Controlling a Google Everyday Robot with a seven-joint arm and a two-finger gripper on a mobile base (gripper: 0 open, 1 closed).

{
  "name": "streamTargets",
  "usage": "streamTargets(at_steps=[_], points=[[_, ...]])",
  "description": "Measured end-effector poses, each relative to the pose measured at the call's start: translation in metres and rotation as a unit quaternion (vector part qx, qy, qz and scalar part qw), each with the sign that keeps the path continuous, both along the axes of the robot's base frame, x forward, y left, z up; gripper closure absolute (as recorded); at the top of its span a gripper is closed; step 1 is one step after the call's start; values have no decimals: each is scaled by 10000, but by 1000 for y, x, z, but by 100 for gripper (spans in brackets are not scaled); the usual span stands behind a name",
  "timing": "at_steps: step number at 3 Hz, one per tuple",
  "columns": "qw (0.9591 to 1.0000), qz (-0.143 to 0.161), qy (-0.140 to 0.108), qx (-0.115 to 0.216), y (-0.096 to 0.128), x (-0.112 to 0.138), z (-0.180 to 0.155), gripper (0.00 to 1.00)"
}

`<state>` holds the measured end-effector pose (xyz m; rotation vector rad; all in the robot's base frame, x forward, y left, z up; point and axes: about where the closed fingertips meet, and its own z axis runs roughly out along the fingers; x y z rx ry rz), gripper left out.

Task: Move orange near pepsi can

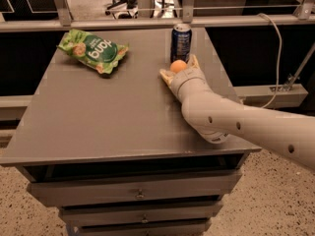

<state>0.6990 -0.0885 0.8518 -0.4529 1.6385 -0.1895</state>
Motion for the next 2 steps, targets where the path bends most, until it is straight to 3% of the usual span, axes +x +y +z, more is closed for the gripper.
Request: streamTargets(at_steps=[1,2], points=[[9999,-49,3,91,0,-1,-1,0],[9998,-65,8,196,1,-2,-1,0]])
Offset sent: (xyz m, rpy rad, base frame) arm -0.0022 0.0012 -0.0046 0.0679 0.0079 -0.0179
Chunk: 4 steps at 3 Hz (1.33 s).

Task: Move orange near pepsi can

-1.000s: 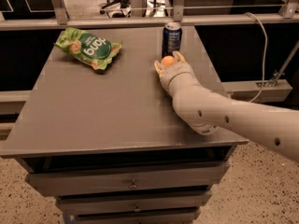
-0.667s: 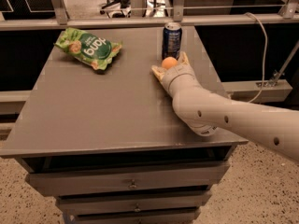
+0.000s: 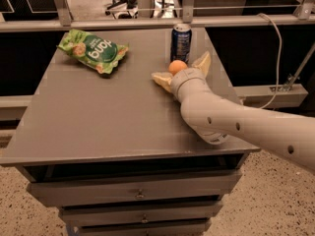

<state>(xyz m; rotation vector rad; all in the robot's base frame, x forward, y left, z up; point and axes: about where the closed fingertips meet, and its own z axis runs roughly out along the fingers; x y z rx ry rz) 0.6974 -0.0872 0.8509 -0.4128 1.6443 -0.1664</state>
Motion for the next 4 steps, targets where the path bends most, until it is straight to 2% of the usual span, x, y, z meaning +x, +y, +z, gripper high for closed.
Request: streamTargets(at_steps=[1,2,3,4], points=[[9994,-107,10,314,-2,-6,1,0],[9978,-158,22,648,-3,-31,15,0],[9968,-182,-40,774,-6,-49,32,0],[9960,-242,180,846,-17,-82,41,0]])
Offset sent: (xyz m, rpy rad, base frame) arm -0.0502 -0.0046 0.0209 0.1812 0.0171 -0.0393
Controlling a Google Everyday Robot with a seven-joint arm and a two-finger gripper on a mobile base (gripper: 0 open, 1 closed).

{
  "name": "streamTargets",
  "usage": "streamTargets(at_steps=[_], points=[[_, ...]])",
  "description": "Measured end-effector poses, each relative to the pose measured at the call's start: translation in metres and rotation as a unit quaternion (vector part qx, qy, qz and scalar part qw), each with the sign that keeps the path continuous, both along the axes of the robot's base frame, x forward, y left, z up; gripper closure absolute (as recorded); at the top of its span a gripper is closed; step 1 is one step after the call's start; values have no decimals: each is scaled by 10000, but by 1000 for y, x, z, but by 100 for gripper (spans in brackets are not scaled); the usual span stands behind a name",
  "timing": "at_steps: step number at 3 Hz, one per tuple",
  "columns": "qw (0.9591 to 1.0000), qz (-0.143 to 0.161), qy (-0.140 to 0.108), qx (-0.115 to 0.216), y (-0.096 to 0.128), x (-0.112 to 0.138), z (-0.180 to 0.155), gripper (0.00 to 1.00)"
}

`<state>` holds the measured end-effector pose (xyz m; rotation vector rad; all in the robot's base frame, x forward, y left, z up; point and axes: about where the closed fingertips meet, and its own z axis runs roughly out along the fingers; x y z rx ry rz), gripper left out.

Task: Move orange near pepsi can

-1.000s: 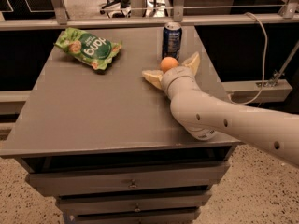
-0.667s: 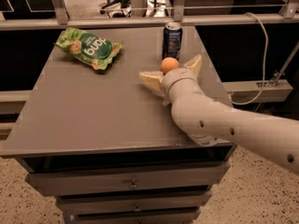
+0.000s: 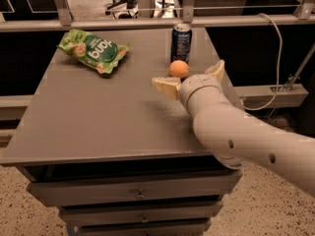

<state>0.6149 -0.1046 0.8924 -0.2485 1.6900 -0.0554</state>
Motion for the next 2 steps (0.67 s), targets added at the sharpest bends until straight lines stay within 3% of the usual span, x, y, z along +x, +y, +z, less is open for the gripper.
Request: streamTargets(at_steps=[1,2], points=[[9996,82,251,47,-3,-24,4,0],[9994,126,302,77,0,-28,5,0]])
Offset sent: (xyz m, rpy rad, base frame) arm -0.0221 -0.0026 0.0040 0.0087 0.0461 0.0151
